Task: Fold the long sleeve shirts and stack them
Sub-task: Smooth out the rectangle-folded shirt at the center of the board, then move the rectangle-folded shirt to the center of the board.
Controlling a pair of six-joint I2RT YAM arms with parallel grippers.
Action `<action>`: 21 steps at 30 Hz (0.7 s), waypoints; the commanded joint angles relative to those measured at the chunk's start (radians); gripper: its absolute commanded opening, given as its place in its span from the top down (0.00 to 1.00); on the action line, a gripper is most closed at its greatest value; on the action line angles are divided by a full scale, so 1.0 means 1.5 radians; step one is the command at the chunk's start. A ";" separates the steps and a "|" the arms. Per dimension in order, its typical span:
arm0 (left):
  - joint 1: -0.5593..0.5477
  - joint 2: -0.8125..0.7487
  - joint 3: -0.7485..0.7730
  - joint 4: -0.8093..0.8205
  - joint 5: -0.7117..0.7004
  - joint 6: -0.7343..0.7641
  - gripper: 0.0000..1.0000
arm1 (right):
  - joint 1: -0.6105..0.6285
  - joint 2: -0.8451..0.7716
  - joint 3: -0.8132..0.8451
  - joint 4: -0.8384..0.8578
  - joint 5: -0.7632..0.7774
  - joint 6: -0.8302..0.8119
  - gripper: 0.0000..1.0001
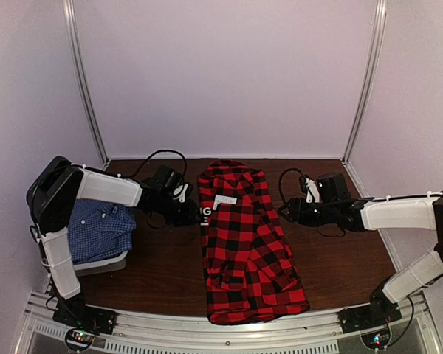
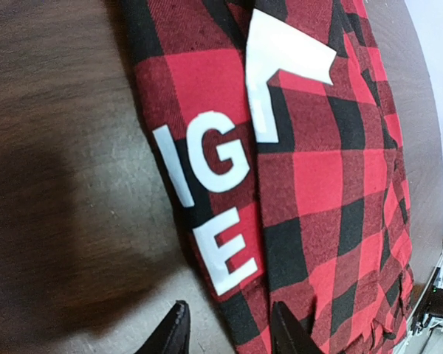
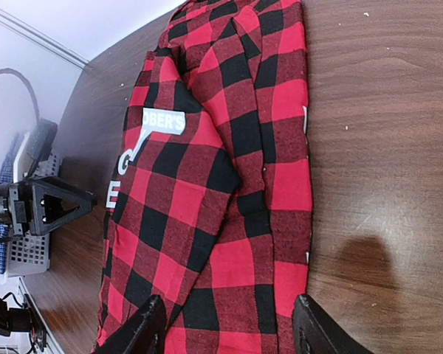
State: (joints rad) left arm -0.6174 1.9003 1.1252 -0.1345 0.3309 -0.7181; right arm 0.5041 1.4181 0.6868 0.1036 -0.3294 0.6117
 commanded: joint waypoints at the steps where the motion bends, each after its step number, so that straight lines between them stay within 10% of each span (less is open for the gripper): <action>1: -0.003 0.030 0.043 0.002 -0.017 0.012 0.62 | 0.000 -0.037 -0.023 -0.005 0.038 0.003 0.40; 11: -0.003 0.095 0.112 -0.025 -0.049 0.019 0.67 | 0.000 -0.074 -0.033 -0.012 0.064 0.005 0.39; 21: 0.002 0.168 0.215 -0.072 -0.087 0.007 0.93 | 0.000 -0.073 -0.029 -0.010 0.055 0.003 0.38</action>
State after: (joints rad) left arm -0.6174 2.1197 1.3869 -0.2199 0.2440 -0.7059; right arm 0.5041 1.3273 0.6449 0.0841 -0.2604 0.6159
